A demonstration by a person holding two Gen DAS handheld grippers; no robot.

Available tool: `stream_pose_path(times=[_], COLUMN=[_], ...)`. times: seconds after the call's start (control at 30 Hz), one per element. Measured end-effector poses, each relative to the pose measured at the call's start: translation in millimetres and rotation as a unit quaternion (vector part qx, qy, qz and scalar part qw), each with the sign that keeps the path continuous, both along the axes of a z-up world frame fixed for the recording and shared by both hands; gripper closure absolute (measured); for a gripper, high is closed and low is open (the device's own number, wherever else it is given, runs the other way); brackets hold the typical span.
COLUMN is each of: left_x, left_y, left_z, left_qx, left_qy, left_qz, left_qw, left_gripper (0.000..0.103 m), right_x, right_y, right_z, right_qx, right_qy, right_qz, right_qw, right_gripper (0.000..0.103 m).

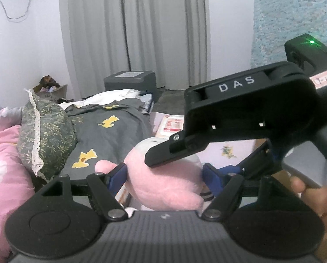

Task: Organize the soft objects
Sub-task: 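Carry the pink plush doll into the cardboard box and release it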

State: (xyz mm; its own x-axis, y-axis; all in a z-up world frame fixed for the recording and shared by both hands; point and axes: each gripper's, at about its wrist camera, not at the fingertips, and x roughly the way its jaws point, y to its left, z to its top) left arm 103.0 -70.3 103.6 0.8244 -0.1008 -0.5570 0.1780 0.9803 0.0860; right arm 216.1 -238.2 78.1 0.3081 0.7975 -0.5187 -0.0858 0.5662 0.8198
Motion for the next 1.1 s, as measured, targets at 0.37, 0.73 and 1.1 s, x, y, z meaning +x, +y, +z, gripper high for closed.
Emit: stream_pose_path(times=[0.37, 0.73, 1.1], left_x=[-54, -59, -34], left_y=[-27, -114, -245], left_z=[6, 4, -35], left_qx=[0.004, -0.009, -0.026], left_qy=[-0.007, 0.014, 0.059], left_qz=[-0.041, -0.142, -0.253], left_qw=[0.9992, 0.9897, 0.9653], left_gripper=[0.027, 0.027, 0.027], right_x=[-70, -119, -164], right_y=[-31, -124, -265], right_z=[11, 7, -24], right_qx=[0.002, -0.004, -0.027], right_qy=[-0.003, 0.003, 0.025], right_qz=[-0.031, -0.107, -0.223], right_qw=[1.000, 0.994, 0.974], right_gripper=[0.031, 0.031, 0.030])
